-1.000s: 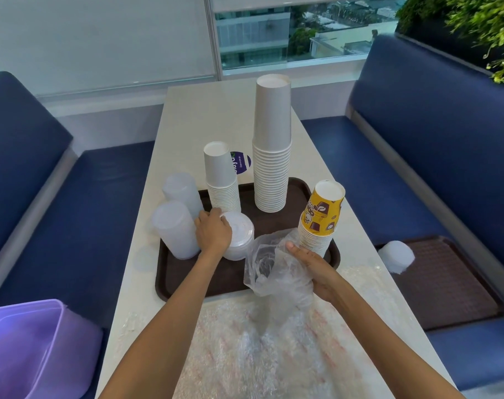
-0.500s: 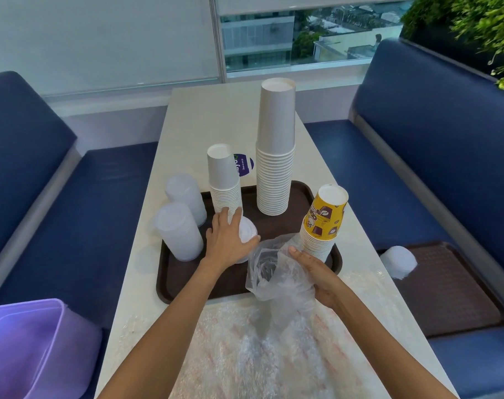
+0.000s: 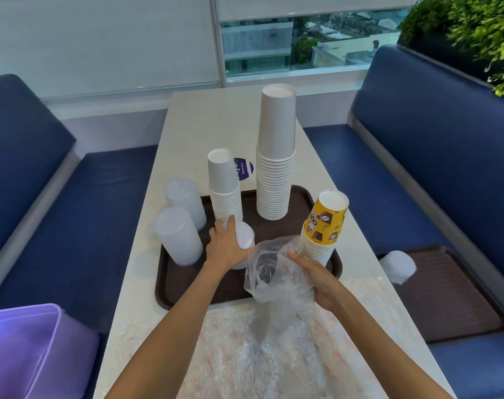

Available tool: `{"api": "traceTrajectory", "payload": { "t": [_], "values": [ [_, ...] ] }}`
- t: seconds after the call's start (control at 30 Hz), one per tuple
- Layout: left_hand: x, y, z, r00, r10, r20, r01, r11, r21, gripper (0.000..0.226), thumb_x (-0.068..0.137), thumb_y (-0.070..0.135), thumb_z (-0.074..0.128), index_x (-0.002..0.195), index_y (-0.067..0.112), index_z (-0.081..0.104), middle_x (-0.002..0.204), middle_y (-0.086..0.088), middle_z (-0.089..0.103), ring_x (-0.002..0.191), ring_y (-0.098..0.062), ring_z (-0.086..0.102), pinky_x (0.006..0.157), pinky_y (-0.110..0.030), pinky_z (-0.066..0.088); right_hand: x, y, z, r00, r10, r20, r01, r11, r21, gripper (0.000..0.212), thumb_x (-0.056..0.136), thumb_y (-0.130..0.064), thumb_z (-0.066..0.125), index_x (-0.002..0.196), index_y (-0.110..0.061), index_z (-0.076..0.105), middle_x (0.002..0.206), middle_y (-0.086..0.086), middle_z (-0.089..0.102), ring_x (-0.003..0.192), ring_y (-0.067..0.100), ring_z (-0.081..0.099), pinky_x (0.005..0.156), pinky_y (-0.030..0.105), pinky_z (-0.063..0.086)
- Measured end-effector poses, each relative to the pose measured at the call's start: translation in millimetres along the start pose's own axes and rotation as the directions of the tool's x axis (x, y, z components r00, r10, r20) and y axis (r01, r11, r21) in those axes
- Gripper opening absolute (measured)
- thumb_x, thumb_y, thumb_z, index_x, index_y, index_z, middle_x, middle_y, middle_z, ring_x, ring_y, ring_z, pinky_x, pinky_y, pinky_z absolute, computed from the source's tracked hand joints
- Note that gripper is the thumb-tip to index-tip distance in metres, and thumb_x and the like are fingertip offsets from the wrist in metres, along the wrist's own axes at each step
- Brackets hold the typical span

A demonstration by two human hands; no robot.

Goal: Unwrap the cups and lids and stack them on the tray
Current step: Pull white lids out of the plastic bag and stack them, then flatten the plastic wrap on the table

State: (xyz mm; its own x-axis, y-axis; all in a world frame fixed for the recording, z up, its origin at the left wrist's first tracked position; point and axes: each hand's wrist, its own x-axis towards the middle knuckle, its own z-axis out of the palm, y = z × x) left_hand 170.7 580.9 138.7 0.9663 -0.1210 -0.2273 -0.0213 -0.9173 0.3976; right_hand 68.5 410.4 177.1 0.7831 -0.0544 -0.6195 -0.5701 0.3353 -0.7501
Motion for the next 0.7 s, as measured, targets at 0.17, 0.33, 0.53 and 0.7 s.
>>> {"api": "traceTrajectory", "payload": {
  "t": [0.17, 0.33, 0.53, 0.7],
  "values": [
    [-0.5, -1.0, 3.4, 1.0, -0.026, 0.001, 0.026, 1.0, -0.015, 0.105, 0.077, 0.055, 0.069, 0.151, 0.019, 0.002, 0.153, -0.015, 0.011, 0.139, -0.036, 0.02, 0.108, -0.047, 0.03, 1.4, 0.8, 0.4, 1.0, -0.006, -0.008, 0.006, 1.0, 0.031, 0.005, 0.096, -0.026, 0.052, 0.092, -0.023, 0.052, 0.091, 0.004, 0.062, 0.083, 0.02, 0.059, 0.075, 0.032, 0.049],
    [-0.1, -2.4, 1.4, 0.999, -0.016, 0.029, 0.017, 0.999, -0.038, 0.111, 0.077, 0.058, 0.067, 0.151, 0.02, -0.006, 0.155, -0.014, 0.005, 0.142, -0.035, 0.012, 0.111, -0.05, 0.024, -1.7, -3.1, 2.9, 1.0, -0.021, -0.007, 0.021, 0.999, 0.042, 0.012, 0.097, -0.025, 0.05, 0.085, -0.022, 0.052, 0.084, 0.002, 0.061, 0.078, 0.018, 0.058, 0.085, 0.036, 0.044],
    [-20.7, 4.5, -18.1, 0.942, 0.052, -0.333, -0.172, 0.924, -0.342, 0.072, 0.091, 0.034, 0.06, 0.148, 0.013, 0.023, 0.152, -0.011, 0.024, 0.14, -0.026, 0.026, 0.112, -0.034, 0.025, 0.4, 2.7, 0.1, 0.999, -0.016, 0.039, 0.014, 0.999, 0.052, 0.012, 0.095, -0.031, 0.052, 0.096, -0.021, 0.057, 0.093, 0.005, 0.065, 0.089, 0.021, 0.061, 0.095, 0.041, 0.045],
    [-59.9, 7.7, -29.2, 0.863, 0.028, -0.504, -0.373, 0.708, -0.6, 0.032, 0.096, 0.029, 0.053, 0.126, 0.019, 0.052, 0.122, 0.001, 0.052, 0.113, -0.014, 0.053, 0.097, -0.032, 0.048, -1.7, 4.2, 4.1, 0.999, -0.005, 0.039, 0.003, 0.998, 0.059, 0.016, 0.097, -0.033, 0.048, 0.086, -0.023, 0.054, 0.089, 0.003, 0.062, 0.087, 0.02, 0.058, 0.102, 0.043, 0.039]
  ]
}}
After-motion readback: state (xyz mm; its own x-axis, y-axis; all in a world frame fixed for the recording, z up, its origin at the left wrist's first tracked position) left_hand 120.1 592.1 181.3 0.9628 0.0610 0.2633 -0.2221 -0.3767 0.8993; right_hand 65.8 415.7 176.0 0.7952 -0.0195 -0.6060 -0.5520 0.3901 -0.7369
